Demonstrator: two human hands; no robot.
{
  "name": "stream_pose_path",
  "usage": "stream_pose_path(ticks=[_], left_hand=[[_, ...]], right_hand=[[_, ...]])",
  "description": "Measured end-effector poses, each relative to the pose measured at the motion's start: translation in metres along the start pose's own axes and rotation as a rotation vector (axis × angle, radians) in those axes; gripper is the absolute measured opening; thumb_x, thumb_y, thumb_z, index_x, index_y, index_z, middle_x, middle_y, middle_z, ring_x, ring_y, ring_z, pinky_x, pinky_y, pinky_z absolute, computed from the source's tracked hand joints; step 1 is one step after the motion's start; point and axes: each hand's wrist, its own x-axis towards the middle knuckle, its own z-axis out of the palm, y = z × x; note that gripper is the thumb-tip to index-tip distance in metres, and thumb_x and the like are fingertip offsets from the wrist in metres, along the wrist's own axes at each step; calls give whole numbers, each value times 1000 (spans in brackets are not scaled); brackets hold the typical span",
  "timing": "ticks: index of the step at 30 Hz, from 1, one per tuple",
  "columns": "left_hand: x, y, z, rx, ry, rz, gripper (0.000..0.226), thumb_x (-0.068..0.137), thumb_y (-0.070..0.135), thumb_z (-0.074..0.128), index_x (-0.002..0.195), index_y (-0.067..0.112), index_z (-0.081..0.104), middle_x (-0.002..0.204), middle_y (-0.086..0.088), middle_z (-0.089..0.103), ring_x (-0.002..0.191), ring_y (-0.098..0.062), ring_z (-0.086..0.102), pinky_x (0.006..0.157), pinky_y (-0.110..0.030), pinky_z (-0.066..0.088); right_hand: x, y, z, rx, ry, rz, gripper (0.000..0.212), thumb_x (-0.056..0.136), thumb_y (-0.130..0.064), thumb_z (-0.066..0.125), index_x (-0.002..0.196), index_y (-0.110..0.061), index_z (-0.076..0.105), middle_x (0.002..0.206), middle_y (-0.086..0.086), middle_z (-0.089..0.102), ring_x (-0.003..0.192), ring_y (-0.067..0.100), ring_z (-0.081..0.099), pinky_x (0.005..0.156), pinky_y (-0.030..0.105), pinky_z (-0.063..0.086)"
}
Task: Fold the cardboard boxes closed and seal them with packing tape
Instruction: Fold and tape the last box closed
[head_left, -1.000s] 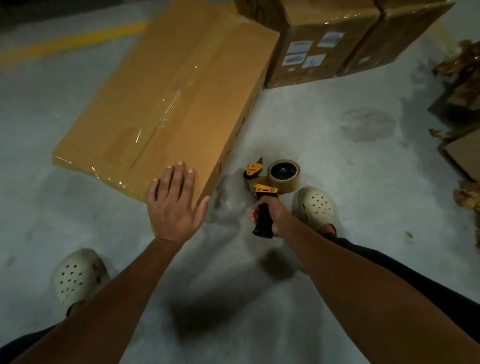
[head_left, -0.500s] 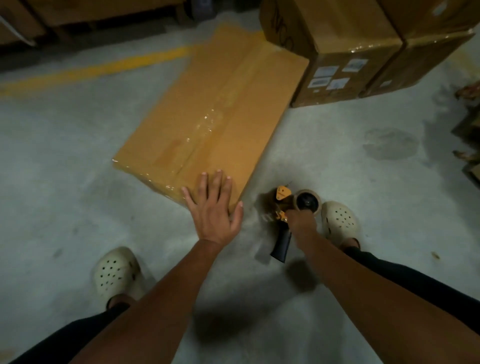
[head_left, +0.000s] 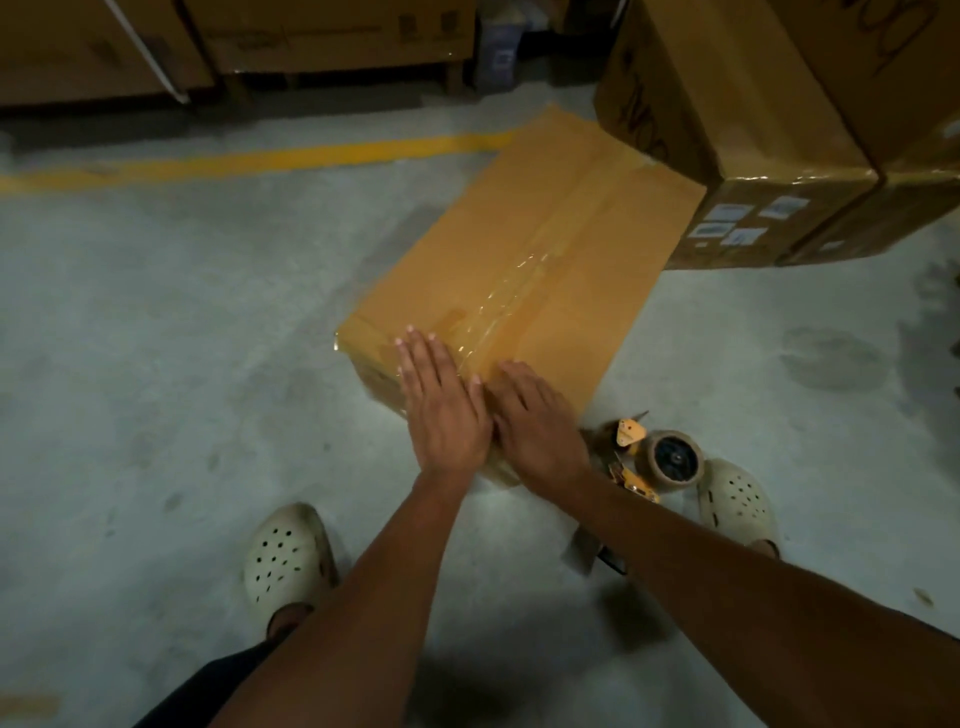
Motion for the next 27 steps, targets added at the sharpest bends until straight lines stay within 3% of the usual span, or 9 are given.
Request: stream_pose_path(ticks=[4,8,14,17,21,23,25,27], left_hand=[[-3,2,6,-194,103,-43,70,102,35,25,153,-10,7,162,-27,-4,152,-34,-10,124,-41,-4],[-5,9,8,-356,113,-159,76,103,42,24,153,-7,-6,160,-19,-20,150,-27,-22,118,-26,-19],[-2,19,4,-585,187,-272,83,102,39,37,153,-4,-14,161,-19,-22,150,-24,-22,117,-19,-16],[3,28,3,-632,224,-399,82,102,39,39,155,2,-11,164,-12,-18,151,-16,-17,117,-16,-10],[18,26,0,-588,244,-499,75,103,28,43,156,0,-1,166,-13,-5,152,-25,1,118,-24,5],[32,15,-1,-585,254,-537,74,102,31,40,156,-2,0,165,-16,-2,152,-30,6,123,-35,12],[46,1,0,-596,264,-563,73,102,32,37,155,-3,2,165,-19,1,152,-32,9,123,-44,18],[57,-10,1,-599,277,-571,74,102,35,38,155,-3,4,164,-19,3,152,-31,11,122,-45,21]], right_hand=[[-4,10,2,-140,-53,-95,53,99,-36,31,145,-13,43,158,13,31,147,29,26,117,41,20],[-2,14,1,-237,-161,-165,62,100,-37,22,154,-8,27,161,20,16,151,33,12,121,49,19],[-5,11,-5,-320,-241,-204,74,94,-43,23,155,-1,14,161,25,6,150,40,2,119,55,17],[-6,4,-5,-311,-250,-161,70,95,-38,22,154,-1,19,160,26,13,149,42,8,118,56,21],[-6,-1,-5,-293,-202,-132,69,93,-39,29,150,-1,30,157,26,25,147,42,20,115,55,28],[0,-11,-8,-264,-171,-86,67,82,-47,39,135,-7,42,148,24,39,139,41,34,108,55,37],[12,-23,-11,-265,-96,-20,55,72,-52,43,110,-13,45,126,20,51,118,38,47,90,50,44],[27,-33,-16,-284,-50,3,49,68,-55,49,97,-16,47,108,16,52,100,32,49,78,44,41]])
